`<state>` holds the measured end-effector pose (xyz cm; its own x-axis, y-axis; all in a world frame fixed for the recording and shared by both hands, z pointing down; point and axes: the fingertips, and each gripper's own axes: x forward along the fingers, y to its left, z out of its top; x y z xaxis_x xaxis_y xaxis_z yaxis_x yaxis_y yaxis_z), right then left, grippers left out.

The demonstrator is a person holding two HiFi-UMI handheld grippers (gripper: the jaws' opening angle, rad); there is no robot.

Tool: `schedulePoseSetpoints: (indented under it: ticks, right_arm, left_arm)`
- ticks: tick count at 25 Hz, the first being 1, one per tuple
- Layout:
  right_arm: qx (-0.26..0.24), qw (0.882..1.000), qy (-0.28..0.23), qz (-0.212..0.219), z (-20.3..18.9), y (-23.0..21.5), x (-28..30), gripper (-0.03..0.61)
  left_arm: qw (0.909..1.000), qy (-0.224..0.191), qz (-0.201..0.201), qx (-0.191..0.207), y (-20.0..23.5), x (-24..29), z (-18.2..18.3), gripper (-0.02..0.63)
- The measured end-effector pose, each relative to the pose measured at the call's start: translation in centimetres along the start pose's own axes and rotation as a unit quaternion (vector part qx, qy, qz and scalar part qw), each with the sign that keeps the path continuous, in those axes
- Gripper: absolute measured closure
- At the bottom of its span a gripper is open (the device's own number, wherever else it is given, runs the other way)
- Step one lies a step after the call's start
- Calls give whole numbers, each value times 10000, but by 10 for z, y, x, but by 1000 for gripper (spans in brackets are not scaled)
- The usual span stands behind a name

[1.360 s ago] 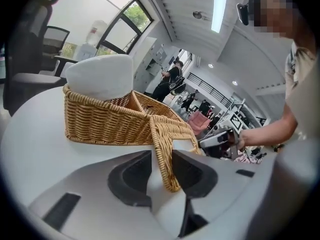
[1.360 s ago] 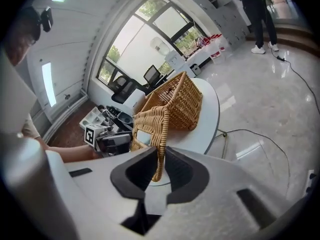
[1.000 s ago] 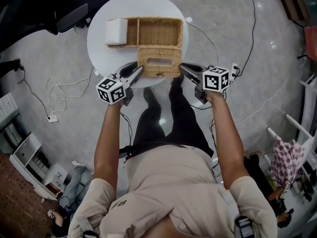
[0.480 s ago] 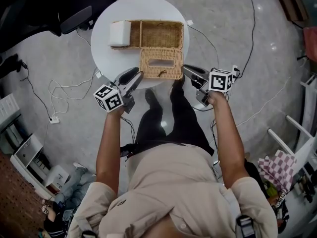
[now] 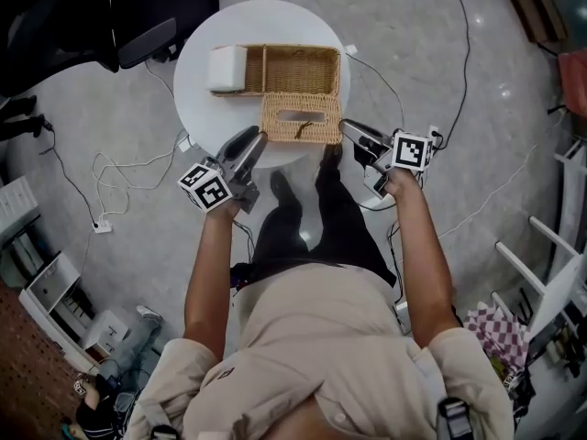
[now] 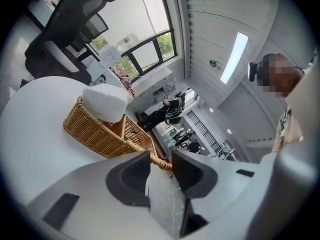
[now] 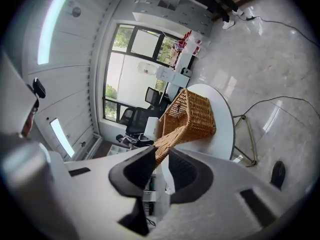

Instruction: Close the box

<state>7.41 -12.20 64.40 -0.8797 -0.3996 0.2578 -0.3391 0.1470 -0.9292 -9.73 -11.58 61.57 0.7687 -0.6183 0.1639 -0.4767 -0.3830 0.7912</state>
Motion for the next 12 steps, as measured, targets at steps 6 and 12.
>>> schedulePoseSetpoints:
  ticks: [6, 12]
  right_arm:
    - [56, 9985, -548, 40, 26, 7, -5, 488]
    - [92, 9957, -915, 81, 37, 18, -9, 436]
  left_arm:
    - [9992, -207, 55, -350, -11, 15, 21, 495]
    - [9970, -535, 53, -556, -15, 18, 34, 488]
